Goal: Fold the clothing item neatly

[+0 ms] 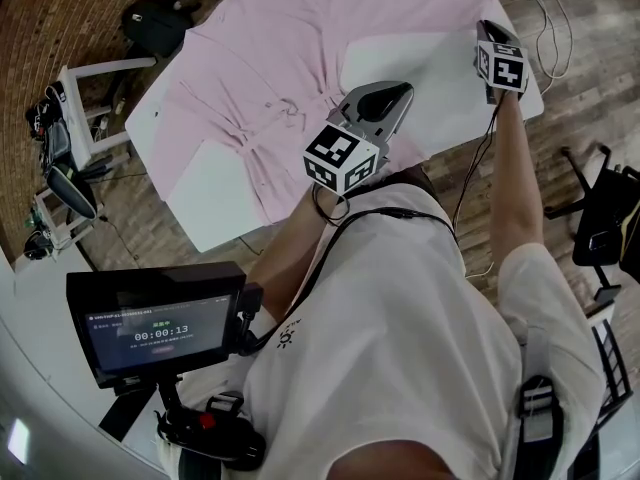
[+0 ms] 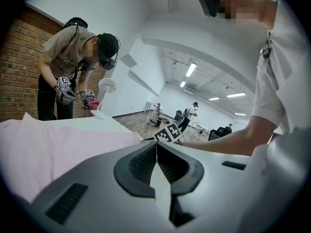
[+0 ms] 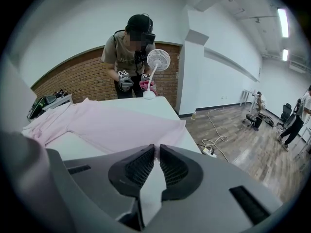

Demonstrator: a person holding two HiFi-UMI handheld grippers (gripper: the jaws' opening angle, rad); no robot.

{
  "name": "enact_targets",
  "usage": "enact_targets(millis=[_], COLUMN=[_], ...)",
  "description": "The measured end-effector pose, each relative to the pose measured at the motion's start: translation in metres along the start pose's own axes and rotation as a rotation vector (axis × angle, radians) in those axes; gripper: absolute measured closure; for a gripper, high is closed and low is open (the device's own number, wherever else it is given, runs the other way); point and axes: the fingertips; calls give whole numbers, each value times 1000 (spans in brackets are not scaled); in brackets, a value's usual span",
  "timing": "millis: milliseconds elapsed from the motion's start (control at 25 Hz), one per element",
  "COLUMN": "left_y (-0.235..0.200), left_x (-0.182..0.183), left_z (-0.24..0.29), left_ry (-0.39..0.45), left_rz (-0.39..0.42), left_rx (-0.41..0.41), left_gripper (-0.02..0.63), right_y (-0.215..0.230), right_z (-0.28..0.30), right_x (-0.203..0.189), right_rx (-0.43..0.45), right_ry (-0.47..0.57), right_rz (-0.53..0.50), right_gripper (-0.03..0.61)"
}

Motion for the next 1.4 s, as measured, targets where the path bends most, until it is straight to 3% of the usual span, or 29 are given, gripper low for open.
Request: enact_targets(millis=[1400], left_y=[-10], left_x=[11], left_z=[-40], left_ry=[62], left_rz=[-10], left_rx=[15], left_gripper=[610], right_y=[-39], right_z=[-19], right_x=[73], right_rx=[-14], right_ry=[104], right_rz=[-162], right_gripper=[538])
Point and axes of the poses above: the fingertips, and each gripper's own axes: z forward along the fingers, y to its right, x out of its top, and after that the axes turned 6 degrees about -z, right-handed
